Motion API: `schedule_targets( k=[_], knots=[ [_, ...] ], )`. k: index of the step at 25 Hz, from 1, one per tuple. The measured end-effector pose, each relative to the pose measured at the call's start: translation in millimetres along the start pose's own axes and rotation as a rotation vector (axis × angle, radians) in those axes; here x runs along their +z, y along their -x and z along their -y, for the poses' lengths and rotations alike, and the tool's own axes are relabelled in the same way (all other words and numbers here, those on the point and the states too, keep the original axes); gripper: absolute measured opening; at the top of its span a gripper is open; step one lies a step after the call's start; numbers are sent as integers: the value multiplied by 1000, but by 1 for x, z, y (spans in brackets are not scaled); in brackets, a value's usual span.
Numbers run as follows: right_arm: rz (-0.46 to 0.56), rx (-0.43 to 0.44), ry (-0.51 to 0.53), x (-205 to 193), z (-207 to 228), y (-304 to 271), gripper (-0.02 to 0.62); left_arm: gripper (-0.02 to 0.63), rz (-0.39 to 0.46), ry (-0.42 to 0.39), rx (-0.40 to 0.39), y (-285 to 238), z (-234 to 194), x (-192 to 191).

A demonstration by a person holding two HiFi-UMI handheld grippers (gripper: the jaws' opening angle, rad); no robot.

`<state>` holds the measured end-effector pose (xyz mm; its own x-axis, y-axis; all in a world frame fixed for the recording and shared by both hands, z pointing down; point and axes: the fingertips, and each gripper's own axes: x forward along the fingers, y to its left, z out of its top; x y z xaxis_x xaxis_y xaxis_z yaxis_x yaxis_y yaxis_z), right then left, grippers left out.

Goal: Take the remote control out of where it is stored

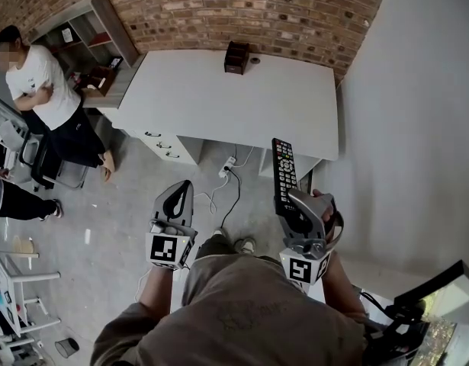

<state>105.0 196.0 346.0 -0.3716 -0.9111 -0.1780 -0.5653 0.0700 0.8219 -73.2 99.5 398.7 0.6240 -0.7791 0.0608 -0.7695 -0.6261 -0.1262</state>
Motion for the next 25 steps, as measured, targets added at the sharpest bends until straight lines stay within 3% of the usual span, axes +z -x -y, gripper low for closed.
schedule_targets(
  k=[11, 25],
  knots=[
    [-38, -27, 17, -4, 8, 3, 124, 11, 21, 15, -42, -9, 4, 9],
    [-46, -41, 48, 22, -6, -17, 124, 11, 66, 43, -70, -2, -19, 15]
  ],
)
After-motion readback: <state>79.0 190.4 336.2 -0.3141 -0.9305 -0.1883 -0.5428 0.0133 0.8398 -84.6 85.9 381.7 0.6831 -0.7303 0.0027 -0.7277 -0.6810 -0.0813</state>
